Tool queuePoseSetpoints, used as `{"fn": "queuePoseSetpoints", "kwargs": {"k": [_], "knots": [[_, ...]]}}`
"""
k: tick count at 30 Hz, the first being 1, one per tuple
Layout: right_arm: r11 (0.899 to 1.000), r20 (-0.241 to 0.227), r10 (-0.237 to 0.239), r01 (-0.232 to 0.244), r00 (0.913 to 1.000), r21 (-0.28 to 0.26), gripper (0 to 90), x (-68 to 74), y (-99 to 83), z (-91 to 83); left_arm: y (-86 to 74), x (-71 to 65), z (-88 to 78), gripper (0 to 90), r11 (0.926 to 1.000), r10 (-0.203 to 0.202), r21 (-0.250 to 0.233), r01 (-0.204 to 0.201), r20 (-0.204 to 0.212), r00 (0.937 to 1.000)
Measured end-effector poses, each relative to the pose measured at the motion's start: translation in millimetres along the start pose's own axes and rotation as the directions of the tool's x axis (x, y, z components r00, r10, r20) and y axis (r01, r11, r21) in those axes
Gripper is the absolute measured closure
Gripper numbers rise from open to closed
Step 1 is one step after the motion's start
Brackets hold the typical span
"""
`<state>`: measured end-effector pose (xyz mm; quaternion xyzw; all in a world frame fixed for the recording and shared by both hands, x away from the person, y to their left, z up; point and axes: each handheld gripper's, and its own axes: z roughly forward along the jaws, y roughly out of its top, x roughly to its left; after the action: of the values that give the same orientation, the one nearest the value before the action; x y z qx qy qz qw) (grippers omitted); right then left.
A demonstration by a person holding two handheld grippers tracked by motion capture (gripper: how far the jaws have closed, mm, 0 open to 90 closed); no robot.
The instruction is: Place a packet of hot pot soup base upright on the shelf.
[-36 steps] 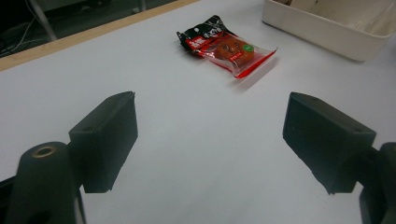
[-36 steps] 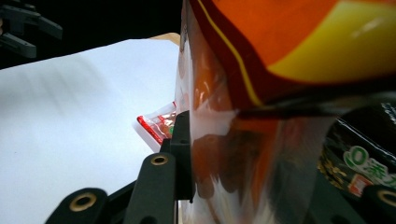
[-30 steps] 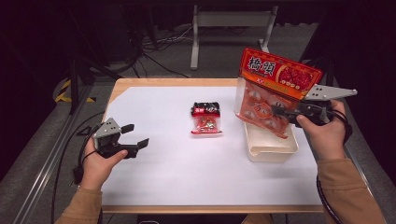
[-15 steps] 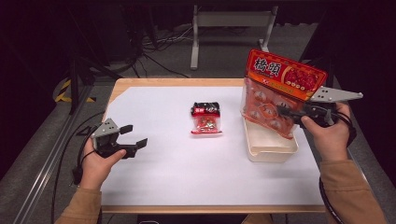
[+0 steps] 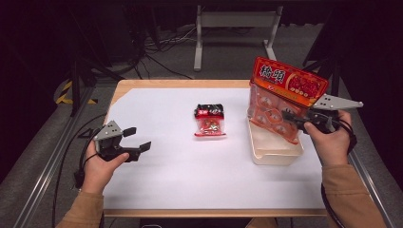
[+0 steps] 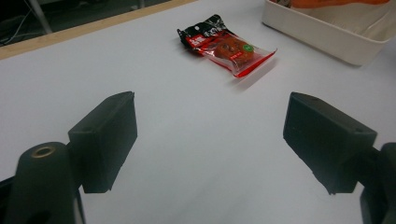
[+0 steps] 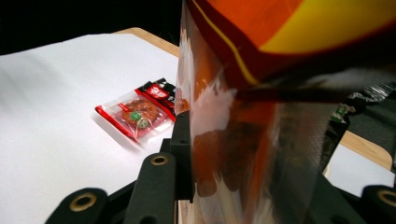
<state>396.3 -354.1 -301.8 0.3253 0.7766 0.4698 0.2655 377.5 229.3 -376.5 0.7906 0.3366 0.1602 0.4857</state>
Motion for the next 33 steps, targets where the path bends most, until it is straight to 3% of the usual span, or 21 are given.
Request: {"fn": "queuePoseSetpoints", "kwargs": {"k": [8,13,19,23,33], "knots": [[1.0,-0.007,0.017,-0.017,0.9998,0.014,70.4,-4.2,-15.0,8.8,-1.3,0.5,0.2,18.7,0.9999,-0.013,0.001,0.013,0.004,0.9999],[0.998,-0.019,0.067,-0.067,0.9976,0.008,70.3,-9.5,-21.6,9.8,-1.6,1.1,0.7,18.7,0.9998,-0.017,-0.003,0.018,0.012,0.9998],[0.996,-0.026,0.078,-0.077,0.9966,0.05,70.3,-10.4,-28.0,15.4,-1.6,0.8,1.1,18.7,0.9999,-0.013,-0.001,0.013,0.011,0.9999],[0.994,-0.042,0.102,-0.1,0.9939,0.045,70.3,-12.7,-32.7,15.9,-2.1,0.8,2.0,18.6,0.9999,-0.017,-0.001,0.017,0.015,0.9997],[0.991,-0.063,0.092,-0.086,0.9938,0.099,70.3,-8.4,-36.7,25.0,-2.3,-0.4,5.6,18.6,0.9998,-0.018,0.007,0.018,0.02,0.9996]]}}
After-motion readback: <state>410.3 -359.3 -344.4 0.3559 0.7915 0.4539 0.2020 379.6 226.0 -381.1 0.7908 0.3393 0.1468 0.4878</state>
